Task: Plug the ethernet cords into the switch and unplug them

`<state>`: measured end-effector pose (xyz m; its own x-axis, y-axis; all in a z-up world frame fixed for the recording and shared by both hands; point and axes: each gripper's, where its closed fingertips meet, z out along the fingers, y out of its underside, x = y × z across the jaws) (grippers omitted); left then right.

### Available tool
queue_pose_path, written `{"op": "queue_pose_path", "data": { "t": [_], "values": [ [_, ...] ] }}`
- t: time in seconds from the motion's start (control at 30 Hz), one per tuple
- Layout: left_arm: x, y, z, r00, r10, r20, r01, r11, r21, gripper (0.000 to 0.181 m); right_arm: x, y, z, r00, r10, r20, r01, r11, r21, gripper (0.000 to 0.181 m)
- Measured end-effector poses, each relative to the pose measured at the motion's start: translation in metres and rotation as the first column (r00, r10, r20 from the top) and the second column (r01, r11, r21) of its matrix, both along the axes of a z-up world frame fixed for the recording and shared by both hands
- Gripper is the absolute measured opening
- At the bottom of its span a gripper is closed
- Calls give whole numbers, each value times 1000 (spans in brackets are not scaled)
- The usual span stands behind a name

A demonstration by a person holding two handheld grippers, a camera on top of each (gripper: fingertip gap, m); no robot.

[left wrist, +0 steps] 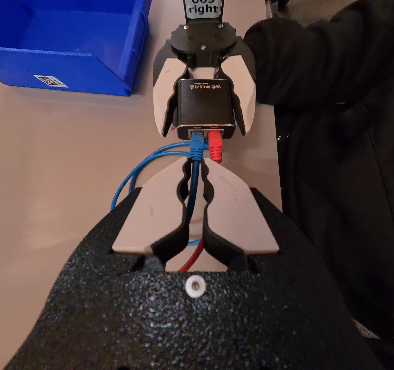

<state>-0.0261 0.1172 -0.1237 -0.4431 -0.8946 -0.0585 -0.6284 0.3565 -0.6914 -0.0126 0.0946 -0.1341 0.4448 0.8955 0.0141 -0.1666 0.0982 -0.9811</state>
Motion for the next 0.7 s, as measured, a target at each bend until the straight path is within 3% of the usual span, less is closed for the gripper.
{"op": "queue_pose_path", "data": {
  "t": [0.2,0.33,0.4,0.47,0.53,0.6,0.63,0.7],
  "values": [
    [3,1,-2,998,12,56,-10,999,-37,8,0,2,1,1000,-11,-15,11,1000,-1,75],
    [11,14,6,982,41,183,-45,999,17,9,10,22,13,990,-134,-34,136,989,56,75],
    [15,33,23,938,157,310,-185,981,63,31,16,29,19,974,-221,-48,224,971,82,75],
    [9,55,51,823,306,480,-370,928,44,37,22,36,23,950,-311,-40,313,944,105,75],
    [-13,78,74,634,486,601,-554,828,-86,46,30,45,28,911,-413,-24,412,900,142,75],
    [-36,94,64,484,664,570,-658,705,-264,46,30,53,33,869,-494,-14,489,856,168,74],
    [-40,94,44,483,729,485,-662,666,-342,49,28,57,35,844,-536,-2,527,828,193,75],
    [-33,73,5,572,772,277,-554,613,-563,56,16,62,34,817,-575,48,550,801,237,75]
  ]
}}
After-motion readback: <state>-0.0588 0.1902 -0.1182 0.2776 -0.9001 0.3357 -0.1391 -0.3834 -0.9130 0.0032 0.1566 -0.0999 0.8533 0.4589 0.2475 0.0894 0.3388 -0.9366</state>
